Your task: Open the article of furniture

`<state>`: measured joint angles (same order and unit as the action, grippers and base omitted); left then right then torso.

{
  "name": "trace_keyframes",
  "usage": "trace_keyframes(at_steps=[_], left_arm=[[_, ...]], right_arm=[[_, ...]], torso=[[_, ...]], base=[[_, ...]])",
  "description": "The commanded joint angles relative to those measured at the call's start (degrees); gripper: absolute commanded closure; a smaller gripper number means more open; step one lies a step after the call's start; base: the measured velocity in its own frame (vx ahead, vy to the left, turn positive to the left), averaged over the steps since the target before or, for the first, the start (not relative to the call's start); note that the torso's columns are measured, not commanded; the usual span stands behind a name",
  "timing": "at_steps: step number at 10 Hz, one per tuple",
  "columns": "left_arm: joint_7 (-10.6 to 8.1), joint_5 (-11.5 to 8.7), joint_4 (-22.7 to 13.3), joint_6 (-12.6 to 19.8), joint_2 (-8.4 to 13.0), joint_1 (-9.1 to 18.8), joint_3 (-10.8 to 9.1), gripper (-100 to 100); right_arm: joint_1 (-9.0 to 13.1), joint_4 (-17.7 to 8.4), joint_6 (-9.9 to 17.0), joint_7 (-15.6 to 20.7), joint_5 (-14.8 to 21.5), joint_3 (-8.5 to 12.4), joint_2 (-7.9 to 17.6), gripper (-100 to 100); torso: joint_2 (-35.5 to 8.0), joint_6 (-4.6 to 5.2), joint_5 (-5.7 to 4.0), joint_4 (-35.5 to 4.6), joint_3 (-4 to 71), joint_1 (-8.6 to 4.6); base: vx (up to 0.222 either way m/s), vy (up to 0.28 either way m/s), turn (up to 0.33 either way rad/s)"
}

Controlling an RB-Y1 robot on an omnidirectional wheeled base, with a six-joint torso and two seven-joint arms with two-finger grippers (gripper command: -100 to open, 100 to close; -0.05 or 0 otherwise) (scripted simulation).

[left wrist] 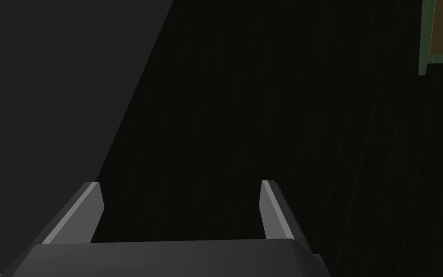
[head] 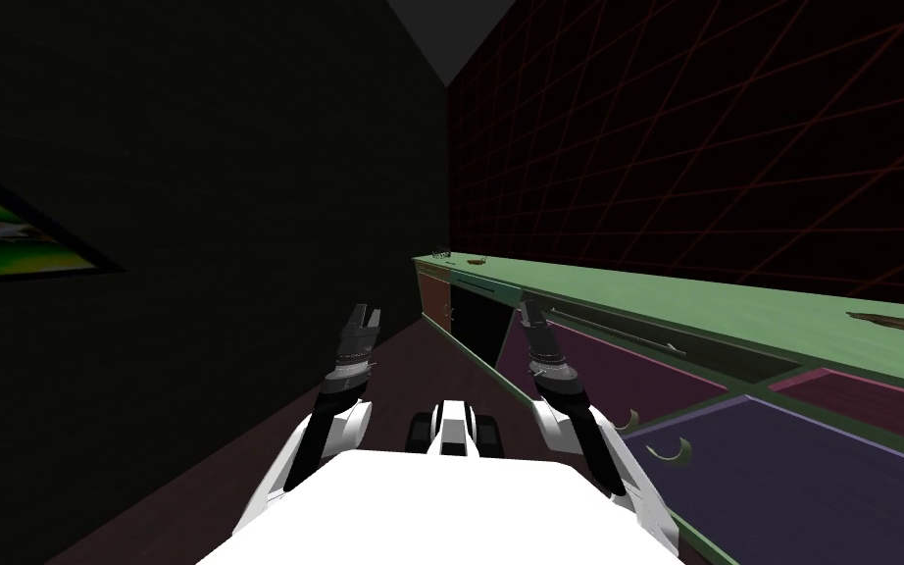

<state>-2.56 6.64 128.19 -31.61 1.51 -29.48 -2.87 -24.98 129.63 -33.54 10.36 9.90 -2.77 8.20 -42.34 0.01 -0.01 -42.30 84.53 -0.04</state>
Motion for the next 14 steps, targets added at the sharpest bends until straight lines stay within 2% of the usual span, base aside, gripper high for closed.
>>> trace_keyframes(at_steps=[1, 4, 5, 6, 7, 8, 9, 10, 11, 12, 13, 14], left_arm=[[0.0, 0.0, 0.0, 0.0, 0.0, 0.0, 0.0, 0], [0.0, 0.0, 0.0, 0.0, 0.0, 0.0, 0.0, 0], [0.0, 0.0, 0.0, 0.0, 0.0, 0.0, 0.0, 0], [0.0, 0.0, 0.0, 0.0, 0.0, 0.0, 0.0, 0], [0.0, 0.0, 0.0, 0.0, 0.0, 0.0, 0.0, 0], [0.0, 0.0, 0.0, 0.0, 0.0, 0.0, 0.0, 0], [0.0, 0.0, 0.0, 0.0, 0.0, 0.0, 0.0, 0], [0.0, 0.0, 0.0, 0.0, 0.0, 0.0, 0.0, 0], [0.0, 0.0, 0.0, 0.0, 0.0, 0.0, 0.0, 0], [0.0, 0.0, 0.0, 0.0, 0.0, 0.0, 0.0, 0], [0.0, 0.0, 0.0, 0.0, 0.0, 0.0, 0.0, 0], [0.0, 0.0, 0.0, 0.0, 0.0, 0.0, 0.0, 0]], right_arm=[[0.4, -0.1, 0.2, 2.6, 3.9, 0.2, 0.5, -100], [1.1, -0.3, 0.6, 6.1, 8.7, 0.5, 1.1, -100], [1.1, -0.3, 0.6, 6.1, 9.1, 0.5, 1.1, -100], [1.5, -0.4, 0.8, 8.0, 11.5, 0.6, 1.3, -100], [1.5, -0.4, 0.8, 8.0, 11.9, 0.6, 1.3, -100], [2.0, -0.5, 1.0, 9.9, 14.2, 0.8, 1.6, -100], [2.0, -0.5, 1.0, 9.9, 14.7, 0.8, 1.6, -100], [2.4, -0.7, 1.2, 11.9, 17.0, 0.9, 1.8, -100], [2.4, -0.7, 1.2, 11.9, 17.6, 0.9, 1.8, -100], [2.8, -0.9, 1.5, 13.9, 19.8, 1.1, 2.0, -100], [2.8, -0.9, 1.5, 13.9, 20.5, 1.1, 2.0, -100], [3.3, -1.1, 1.7, 15.9, 22.7, 1.3, 2.3, -100]], torso=[[0.1, 0.0, 0.01, 0.0, 0.0, 0.03], [0.0, -0.01, 0.01, 0.0, 0.0, 0.04], [0.0, 0.0, 0.0, 0.0, 0.0, 0.01], [0.0, -0.01, 0.01, 0.0, 0.0, 0.03], [0.1, 0.0, 0.02, 0.0, 0.0, 0.05], [0.0, -0.02, 0.01, 0.0, 0.0, 0.04], [0.1, 0.0, 0.01, 0.0, 0.1, 0.04], [0.0, -0.01, 0.01, 0.0, 0.0, 0.02], [0.1, 0.0, 0.01, 0.0, 0.0, 0.05], [0.0, -0.01, 0.01, 0.0, 0.0, 0.02], [0.1, 0.0, 0.0, 0.0, 0.0, 0.01], [0.0, -0.02, 0.01, 0.0, 0.0, 0.05]], base=[[0.052, 0.017, -0.044], [0.049, 0.015, -0.061], [0.042, 0.013, -0.044], [0.049, 0.02, -0.093], [0.043, 0.017, -0.038], [0.056, 0.019, -0.075], [0.045, 0.016, -0.048], [0.052, 0.022, -0.081], [0.048, 0.013, -0.044], [0.057, 0.009, -0.098], [0.051, 0.017, -0.04], [0.066, 0.023, -0.077]])
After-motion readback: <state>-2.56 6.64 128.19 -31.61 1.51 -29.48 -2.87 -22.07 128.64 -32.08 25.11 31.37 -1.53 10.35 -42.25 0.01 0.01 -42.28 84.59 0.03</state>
